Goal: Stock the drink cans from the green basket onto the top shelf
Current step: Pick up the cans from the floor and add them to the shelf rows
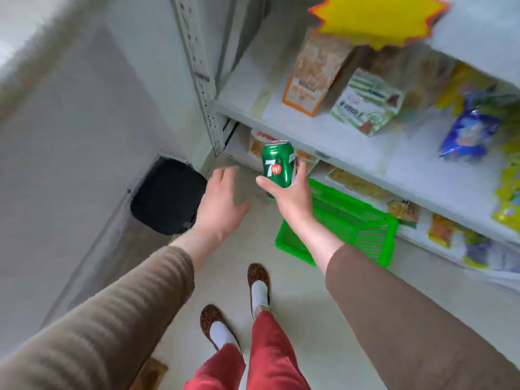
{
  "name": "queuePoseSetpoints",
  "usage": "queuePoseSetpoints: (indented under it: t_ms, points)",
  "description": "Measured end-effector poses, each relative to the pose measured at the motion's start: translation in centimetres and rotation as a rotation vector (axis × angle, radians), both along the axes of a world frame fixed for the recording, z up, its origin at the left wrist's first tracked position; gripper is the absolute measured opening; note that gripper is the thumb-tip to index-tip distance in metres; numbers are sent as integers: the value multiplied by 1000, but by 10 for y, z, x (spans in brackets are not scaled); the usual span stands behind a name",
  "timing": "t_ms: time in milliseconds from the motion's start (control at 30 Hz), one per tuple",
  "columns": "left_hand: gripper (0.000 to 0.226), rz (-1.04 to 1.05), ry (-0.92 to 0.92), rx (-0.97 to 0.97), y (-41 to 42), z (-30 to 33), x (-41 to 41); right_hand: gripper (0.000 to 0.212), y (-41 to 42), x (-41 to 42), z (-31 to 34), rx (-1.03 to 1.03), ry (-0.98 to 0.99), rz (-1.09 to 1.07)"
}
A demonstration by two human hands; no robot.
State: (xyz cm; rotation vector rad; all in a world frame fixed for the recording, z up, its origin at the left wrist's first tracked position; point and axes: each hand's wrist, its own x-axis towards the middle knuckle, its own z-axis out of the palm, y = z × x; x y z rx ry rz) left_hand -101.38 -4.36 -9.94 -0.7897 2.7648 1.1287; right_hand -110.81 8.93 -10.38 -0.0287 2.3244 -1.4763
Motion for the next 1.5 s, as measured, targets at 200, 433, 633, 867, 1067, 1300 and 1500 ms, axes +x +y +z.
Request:
queuePoseSetpoints:
  t_ms: [200,433,633,867,1067,1300,1500]
  points:
    - [67,-121,273,1,38,163,-16,31,37,-1,174,-578,-175,-221]
    - [68,-236,375,-36,82,257,-66,34,91,-40,273,-704,-72,-248]
    - [65,-310,417,-71,128,282,-138,57,148,-104,300,-448,177,-299]
    - [70,-265,349,-121,156,277,-191,63,160,-180,276,-174,372,-307]
    - [67,-220,316,-166,153,266,-206,75,139,-204,257,-112,445,-311]
    - [65,-216,316,-191,143,252,-212,92,134,-210,249,-49,481,-318]
    - [65,-257,289,-184,139,247,-214,78,152,-199,236,126,555,-250]
